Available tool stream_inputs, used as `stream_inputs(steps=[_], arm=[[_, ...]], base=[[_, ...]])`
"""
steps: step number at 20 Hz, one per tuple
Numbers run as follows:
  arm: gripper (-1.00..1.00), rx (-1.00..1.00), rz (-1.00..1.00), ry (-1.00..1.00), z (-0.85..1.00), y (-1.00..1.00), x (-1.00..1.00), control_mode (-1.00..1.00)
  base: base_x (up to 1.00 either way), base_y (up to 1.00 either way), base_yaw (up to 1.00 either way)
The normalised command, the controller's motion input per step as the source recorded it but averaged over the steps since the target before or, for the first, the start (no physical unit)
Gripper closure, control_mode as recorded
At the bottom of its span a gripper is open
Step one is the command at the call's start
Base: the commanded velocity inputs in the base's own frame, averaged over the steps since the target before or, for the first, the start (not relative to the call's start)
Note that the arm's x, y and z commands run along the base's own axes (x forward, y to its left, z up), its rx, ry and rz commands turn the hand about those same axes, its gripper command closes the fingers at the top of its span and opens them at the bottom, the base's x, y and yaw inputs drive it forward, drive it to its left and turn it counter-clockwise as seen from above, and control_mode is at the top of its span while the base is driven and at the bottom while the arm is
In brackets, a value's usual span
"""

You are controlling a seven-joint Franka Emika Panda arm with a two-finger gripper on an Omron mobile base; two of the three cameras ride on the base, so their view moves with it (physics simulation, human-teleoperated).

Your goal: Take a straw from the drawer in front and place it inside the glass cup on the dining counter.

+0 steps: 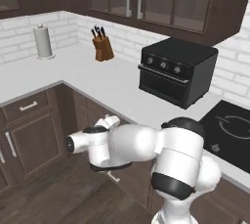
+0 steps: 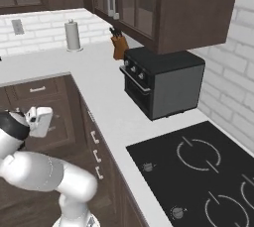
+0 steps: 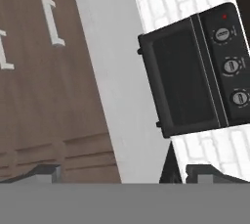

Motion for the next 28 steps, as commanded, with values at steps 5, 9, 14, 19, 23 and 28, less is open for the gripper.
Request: stream_inputs(steps=[5, 9, 14, 19, 23, 28], arm=[[-1.00, -0.14, 0.00, -0.15, -0.48, 0.00, 0.40, -1.00], [-1.00, -0.11, 0.00, -0.13, -0.24, 0.00, 0.55, -1.00], [-1.00, -0.08, 0.00, -0.04, -0.11, 0.00, 0.55, -1.00], [-1.00, -0.06, 0.00, 0.00, -0.23, 0.00, 0.55, -1.00], [-1.00, -0.05, 0.00, 0.00, -0.28, 0.00, 0.50, -1.00], [-1.00, -0.02, 0.00, 0.01, -0.40, 0.00, 0.42, -1.00]], base=[[0.00, 0.00, 0.00], [0.00, 0.00, 0.00], [0.00, 0.00, 0.00], [0.00, 0.00, 0.00], [0.00, 0.00, 0.00], [0.00, 0.00, 0.00]])
